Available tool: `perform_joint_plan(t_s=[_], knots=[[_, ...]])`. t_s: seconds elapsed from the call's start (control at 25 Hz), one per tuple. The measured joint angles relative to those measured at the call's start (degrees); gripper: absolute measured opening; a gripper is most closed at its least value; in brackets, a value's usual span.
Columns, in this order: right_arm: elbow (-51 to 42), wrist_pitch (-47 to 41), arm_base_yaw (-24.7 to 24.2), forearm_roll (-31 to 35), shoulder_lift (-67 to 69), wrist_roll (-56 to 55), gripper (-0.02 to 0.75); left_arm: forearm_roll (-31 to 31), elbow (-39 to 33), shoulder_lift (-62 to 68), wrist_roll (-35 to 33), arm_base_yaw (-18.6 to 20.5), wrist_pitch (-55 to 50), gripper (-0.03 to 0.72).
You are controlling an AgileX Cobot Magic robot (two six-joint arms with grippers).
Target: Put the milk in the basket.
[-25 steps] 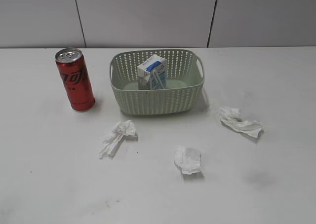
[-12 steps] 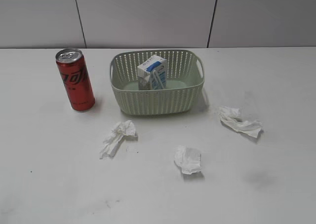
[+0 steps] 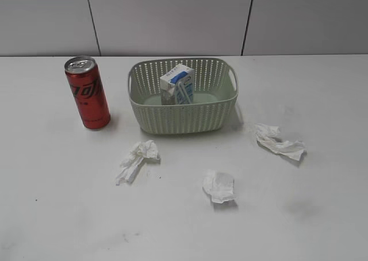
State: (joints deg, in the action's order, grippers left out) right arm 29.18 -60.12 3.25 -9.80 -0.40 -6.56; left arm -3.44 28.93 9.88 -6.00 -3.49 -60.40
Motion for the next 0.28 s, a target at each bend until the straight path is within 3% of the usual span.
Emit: perform_joint_plan(t_s=[0.28], knots=[[0.0, 0.0, 0.0, 0.0, 0.0, 0.0, 0.587, 0.0, 0.0, -8.86, 0.0, 1.29, 0.0, 0.587]])
